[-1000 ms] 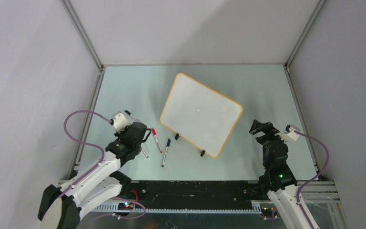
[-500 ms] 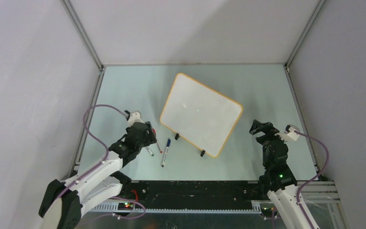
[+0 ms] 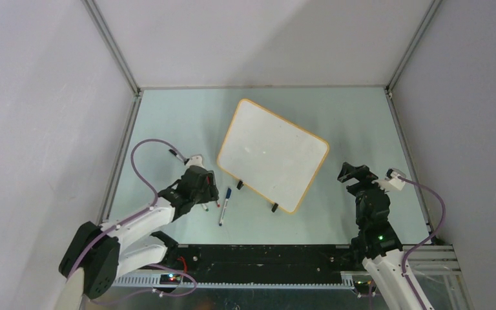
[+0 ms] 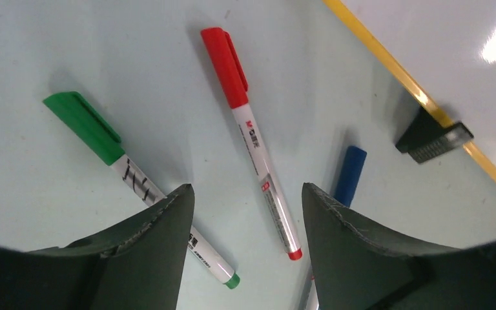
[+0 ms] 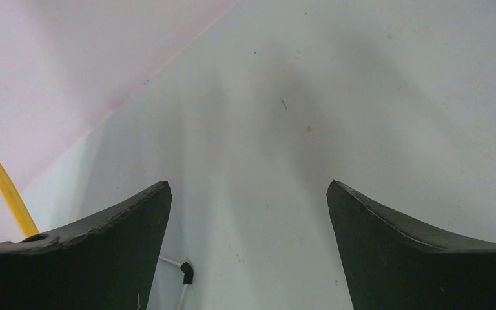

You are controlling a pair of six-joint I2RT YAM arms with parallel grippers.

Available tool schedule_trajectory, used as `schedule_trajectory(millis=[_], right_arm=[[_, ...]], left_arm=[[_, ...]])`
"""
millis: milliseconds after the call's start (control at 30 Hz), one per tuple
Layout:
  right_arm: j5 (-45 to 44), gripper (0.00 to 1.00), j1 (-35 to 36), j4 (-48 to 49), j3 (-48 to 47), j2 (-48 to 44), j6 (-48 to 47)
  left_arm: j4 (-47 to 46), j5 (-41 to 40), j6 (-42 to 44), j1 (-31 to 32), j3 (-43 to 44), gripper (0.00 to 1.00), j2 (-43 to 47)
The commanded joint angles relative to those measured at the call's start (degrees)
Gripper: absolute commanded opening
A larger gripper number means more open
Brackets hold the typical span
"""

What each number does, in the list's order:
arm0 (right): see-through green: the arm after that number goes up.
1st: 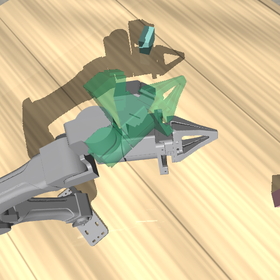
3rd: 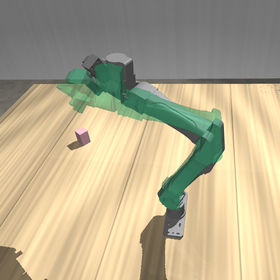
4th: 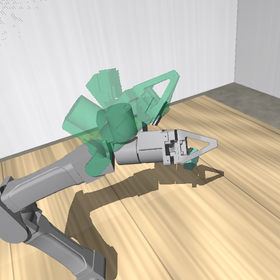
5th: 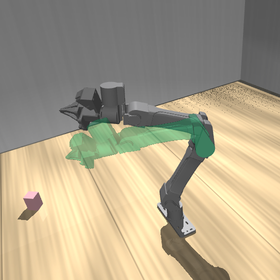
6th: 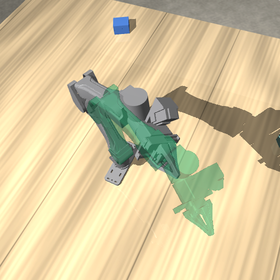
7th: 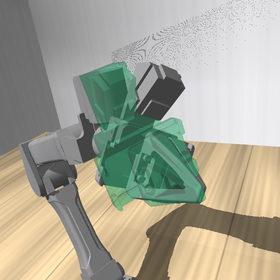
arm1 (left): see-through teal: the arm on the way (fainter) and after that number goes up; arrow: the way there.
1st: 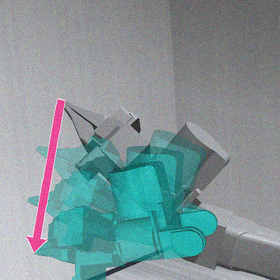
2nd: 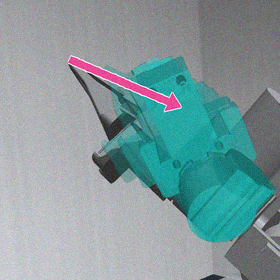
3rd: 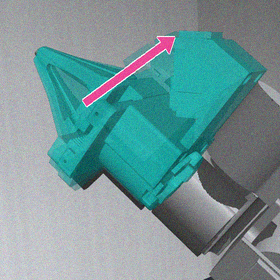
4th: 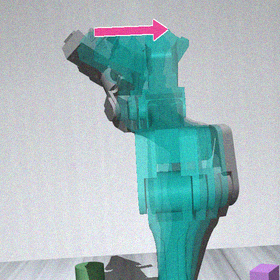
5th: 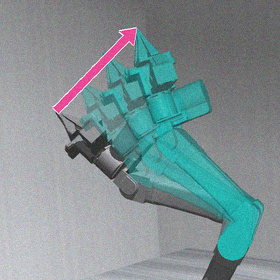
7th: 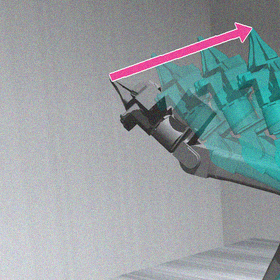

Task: Write a sentence on the whiteboard
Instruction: Pick up the whiteboard marker from the center of the board.

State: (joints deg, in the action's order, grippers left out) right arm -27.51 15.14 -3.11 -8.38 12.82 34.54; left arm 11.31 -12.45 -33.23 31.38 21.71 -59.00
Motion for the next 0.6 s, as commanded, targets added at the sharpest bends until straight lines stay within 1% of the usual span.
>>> schedule_trajectory(millis=[0, 67, 133, 233, 367, 433, 567], right_arm=[[-0.5, 0.94, -0.1, 1.8, -1.0, 0.3, 0.8], [-0.5, 0.94, -0.1, 1.8, -1.1, 0.3, 0.9], [-0.5, 0.94, -0.1, 1.7, -1.1, 0.4, 0.9], [-0.5, 0.94, -0.2, 1.7, -1.2, 0.3, 1.0], [-0.8, 0.94, -0.1, 1.3, -1.5, 0.2, 1.1], [-0.8, 0.94, -0.2, 0.6, -1.9, 0.1, 1.0], [0.6, 0.94, -0.1, 0.0, -2.3, -0.4, -0.1]], left_arm=[[1.3, -7.8, -3.7, 0.2, 5.2, 0.66, -3.3], [2.4, -10.2, -5.1, 0.2, 6.6, 0.62, -5.7], [2.2, -10.8, -5.5, 0.1, 7.6, 0.60, -7.0], [1.3, -10.9, -5.7, 0.1, 8.8, 0.58, -9.1], [4.2, -12.9, -7.0, 0.1, 11.5, 0.55, -13.4], [5.7, -13.5, -7.2, 0.0, 12.5, 0.49, -15.4], [5.9, -12.4, -7.4, -0.5, 13.4, 0.47, -18.7]])
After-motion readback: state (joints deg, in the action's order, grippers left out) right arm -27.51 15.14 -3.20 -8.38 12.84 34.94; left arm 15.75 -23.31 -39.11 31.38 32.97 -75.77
